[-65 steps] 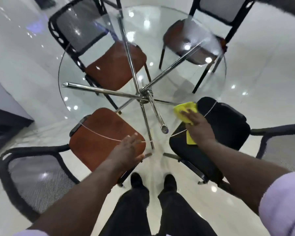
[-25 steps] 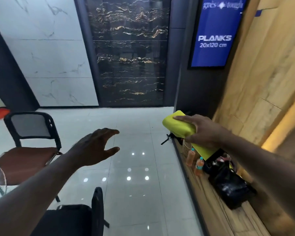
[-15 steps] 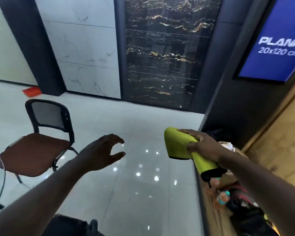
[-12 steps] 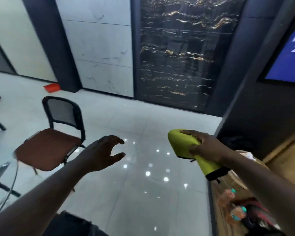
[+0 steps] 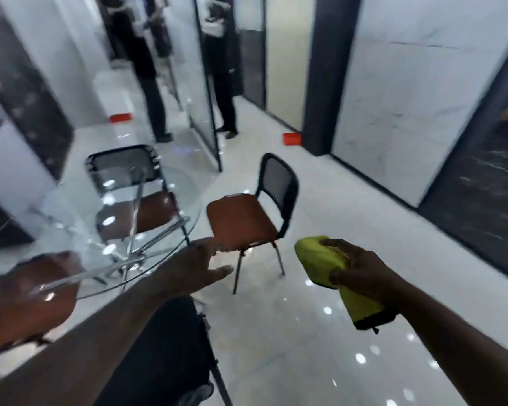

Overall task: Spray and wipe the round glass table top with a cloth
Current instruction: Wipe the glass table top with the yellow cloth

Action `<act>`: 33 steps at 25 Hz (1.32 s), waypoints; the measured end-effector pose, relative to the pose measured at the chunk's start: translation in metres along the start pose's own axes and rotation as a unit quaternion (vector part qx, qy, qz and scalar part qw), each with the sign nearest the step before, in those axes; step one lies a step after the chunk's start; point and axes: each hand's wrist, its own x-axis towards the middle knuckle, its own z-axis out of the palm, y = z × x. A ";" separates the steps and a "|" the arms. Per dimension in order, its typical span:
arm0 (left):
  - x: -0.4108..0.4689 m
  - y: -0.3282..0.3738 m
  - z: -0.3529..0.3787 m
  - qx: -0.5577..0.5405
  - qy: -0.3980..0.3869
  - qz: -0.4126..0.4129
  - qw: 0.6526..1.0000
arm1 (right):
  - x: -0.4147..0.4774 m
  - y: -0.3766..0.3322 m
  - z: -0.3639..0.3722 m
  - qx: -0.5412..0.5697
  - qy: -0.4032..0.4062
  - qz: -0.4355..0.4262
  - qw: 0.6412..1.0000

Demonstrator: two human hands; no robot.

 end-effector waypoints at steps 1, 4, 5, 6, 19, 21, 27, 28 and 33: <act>-0.003 -0.018 0.000 -0.011 0.009 -0.042 0.999 | 0.029 -0.015 0.007 -0.011 -0.025 -0.032 0.999; 0.003 -0.086 0.007 -0.037 0.037 -0.123 0.991 | 0.116 -0.054 0.042 -0.070 -0.088 -0.094 0.989; 0.009 -0.109 0.011 -0.050 0.045 -0.147 0.987 | 0.146 -0.060 0.056 -0.098 -0.110 -0.106 0.983; 0.016 -0.128 0.014 -0.065 0.058 -0.170 0.982 | 0.172 -0.066 0.068 -0.118 -0.131 -0.110 0.978; 0.103 -0.266 0.035 -0.165 0.139 -0.388 0.896 | 0.429 -0.186 0.160 -0.215 -0.287 -0.195 0.913; 0.124 -0.292 0.045 -0.180 0.161 -0.431 0.869 | 0.476 -0.214 0.186 -0.226 -0.290 -0.233 0.900; 0.186 -0.378 0.077 -0.108 0.246 -0.531 0.804 | 0.594 -0.266 0.306 -0.277 -0.261 -0.463 0.801; 0.193 -0.396 0.085 -0.075 0.250 -0.540 0.800 | 0.608 -0.268 0.333 -0.308 -0.253 -0.503 0.767; 0.218 -0.459 0.122 0.013 0.229 -0.564 0.794 | 0.649 -0.255 0.439 -0.296 -0.279 -0.676 0.614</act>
